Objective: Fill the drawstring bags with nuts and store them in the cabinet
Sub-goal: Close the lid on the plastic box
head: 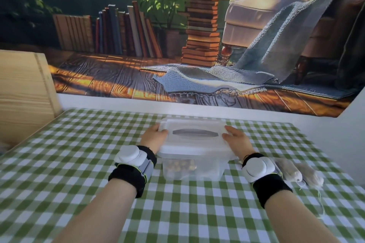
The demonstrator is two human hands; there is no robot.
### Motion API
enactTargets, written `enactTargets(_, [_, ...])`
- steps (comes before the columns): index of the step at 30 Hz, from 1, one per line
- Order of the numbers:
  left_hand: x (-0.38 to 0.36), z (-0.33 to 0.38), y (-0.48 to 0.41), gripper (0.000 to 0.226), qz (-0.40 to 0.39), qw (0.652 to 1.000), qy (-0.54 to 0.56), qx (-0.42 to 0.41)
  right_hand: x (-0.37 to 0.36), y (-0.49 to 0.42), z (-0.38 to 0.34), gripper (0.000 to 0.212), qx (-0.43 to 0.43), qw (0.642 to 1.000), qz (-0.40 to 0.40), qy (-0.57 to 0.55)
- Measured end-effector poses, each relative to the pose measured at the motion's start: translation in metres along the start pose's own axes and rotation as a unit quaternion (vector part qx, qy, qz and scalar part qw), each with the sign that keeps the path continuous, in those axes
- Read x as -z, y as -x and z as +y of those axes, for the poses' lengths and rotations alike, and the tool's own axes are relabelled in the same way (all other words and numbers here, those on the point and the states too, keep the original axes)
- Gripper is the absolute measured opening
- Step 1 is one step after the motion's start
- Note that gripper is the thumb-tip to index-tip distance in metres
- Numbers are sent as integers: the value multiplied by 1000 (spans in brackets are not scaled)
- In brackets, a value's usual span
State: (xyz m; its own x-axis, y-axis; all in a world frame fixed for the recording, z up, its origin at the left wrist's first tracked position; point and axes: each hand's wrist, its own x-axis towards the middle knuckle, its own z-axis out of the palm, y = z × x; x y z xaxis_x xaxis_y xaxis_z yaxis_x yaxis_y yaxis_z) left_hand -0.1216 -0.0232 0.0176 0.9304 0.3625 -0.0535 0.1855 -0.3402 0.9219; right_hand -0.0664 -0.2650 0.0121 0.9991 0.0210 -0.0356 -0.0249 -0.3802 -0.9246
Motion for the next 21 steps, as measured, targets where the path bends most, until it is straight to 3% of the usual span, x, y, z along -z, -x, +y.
enactTargets(7, [-2,-7,7,12,10,999,-17,-39,1,6,8,45,12,1000,2,7])
enactTargets(21, [-1,-6,-4,27,11,998,-57,6,2,7,2,45,16,997,-7,71])
